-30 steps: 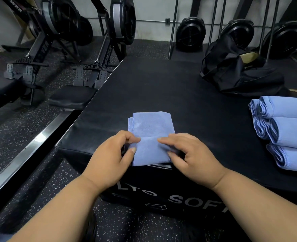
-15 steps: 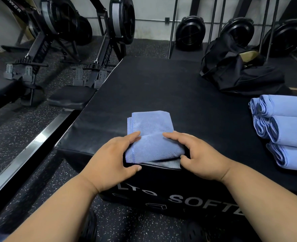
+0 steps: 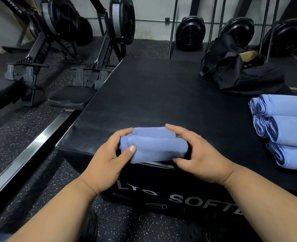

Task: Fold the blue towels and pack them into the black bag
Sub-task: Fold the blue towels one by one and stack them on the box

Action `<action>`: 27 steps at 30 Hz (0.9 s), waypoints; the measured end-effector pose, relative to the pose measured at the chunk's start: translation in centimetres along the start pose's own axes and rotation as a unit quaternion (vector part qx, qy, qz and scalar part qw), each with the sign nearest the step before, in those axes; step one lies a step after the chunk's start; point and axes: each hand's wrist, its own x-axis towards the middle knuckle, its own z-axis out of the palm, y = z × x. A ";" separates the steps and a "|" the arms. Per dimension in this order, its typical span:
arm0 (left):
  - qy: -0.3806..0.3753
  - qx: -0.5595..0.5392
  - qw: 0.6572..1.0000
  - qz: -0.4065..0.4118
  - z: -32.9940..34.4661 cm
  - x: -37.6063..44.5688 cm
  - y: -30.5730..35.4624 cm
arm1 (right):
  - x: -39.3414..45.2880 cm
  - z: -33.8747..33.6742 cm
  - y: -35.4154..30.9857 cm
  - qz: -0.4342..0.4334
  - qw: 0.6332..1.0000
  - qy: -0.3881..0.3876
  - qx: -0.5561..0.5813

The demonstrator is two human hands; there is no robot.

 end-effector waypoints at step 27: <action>0.072 -0.047 0.986 -0.144 4.5 2.1 5.4 | -0.8 0.2 -0.6 0.168 0.951 0.123 0.228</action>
